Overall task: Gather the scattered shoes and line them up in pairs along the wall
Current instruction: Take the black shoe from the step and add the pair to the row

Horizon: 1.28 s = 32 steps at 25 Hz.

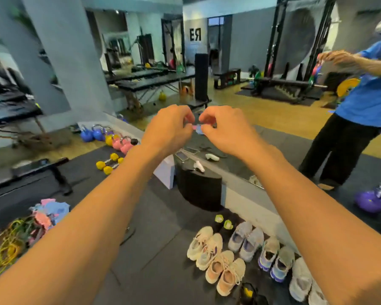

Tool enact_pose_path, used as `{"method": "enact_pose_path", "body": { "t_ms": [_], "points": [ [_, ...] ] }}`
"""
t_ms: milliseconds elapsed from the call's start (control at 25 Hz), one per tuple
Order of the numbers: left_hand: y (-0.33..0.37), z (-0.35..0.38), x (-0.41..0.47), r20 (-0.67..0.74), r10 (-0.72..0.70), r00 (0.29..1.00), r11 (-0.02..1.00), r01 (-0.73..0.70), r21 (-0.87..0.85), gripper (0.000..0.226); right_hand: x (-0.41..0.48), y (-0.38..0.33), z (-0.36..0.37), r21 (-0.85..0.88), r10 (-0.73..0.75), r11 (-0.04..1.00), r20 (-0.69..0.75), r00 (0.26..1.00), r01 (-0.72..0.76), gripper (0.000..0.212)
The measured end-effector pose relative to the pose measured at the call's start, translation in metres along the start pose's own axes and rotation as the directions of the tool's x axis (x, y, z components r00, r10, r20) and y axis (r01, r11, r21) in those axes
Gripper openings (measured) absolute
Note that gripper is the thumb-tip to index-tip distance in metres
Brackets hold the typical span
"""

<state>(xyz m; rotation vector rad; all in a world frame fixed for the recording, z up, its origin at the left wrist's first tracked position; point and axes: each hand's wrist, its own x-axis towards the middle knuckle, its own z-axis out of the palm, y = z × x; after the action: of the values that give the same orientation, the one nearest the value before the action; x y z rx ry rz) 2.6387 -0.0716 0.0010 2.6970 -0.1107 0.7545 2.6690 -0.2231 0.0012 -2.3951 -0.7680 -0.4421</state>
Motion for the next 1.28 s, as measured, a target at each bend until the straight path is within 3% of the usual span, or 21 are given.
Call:
{"method": "enact_pose_path", "body": {
  "t_ms": [280, 480, 600, 840, 920, 1080, 1280],
  "points": [
    [-0.085, -0.226, -0.113, -0.307, -0.218, 0.927, 0.942, 0.282, 0.183, 0.018, 0.012, -0.233, 0.004, 0.174, -0.405, 0.898, -0.030, 0.914, 0.404, 0.020],
    [-0.153, -0.369, -0.282, -0.464, -0.358, 0.810, 0.785, 0.530, 0.321, 0.017, -0.044, -0.427, 0.070, 0.407, -0.600, 0.717, -0.052, 0.798, 0.566, 0.015],
    [-0.178, -0.437, -0.388, -0.550, -0.448, 0.705, 0.672, 0.671, 0.313, 0.018, -0.094, -0.534, 0.116, 0.531, -0.699, 0.595, -0.029, 0.715, 0.604, 0.014],
    [-0.187, -0.554, -0.605, -0.745, -0.529, 0.407, 0.291, 0.911, 0.291, 0.020, -0.231, -0.757, 0.178, 0.690, -0.931, 0.249, -0.021, 0.363, 0.679, 0.014],
    [-0.187, -0.583, -0.665, -0.787, -0.529, 0.317, 0.163, 0.948, 0.272, 0.021, -0.275, -0.813, 0.192, 0.740, -0.956, 0.155, -0.055, 0.288, 0.655, 0.015],
    [-0.179, -0.647, -0.790, -0.871, -0.480, 0.100, -0.104, 0.980, 0.169, 0.020, -0.368, -0.933, 0.219, 0.827, -0.988, -0.053, -0.123, 0.089, 0.560, 0.016],
    [-0.148, -0.709, -0.919, -0.935, -0.337, -0.111, -0.328, 0.945, 0.006, 0.019, -0.486, -1.065, 0.221, 0.866, -0.971, -0.240, -0.202, -0.131, 0.440, 0.018]
  ]
}}
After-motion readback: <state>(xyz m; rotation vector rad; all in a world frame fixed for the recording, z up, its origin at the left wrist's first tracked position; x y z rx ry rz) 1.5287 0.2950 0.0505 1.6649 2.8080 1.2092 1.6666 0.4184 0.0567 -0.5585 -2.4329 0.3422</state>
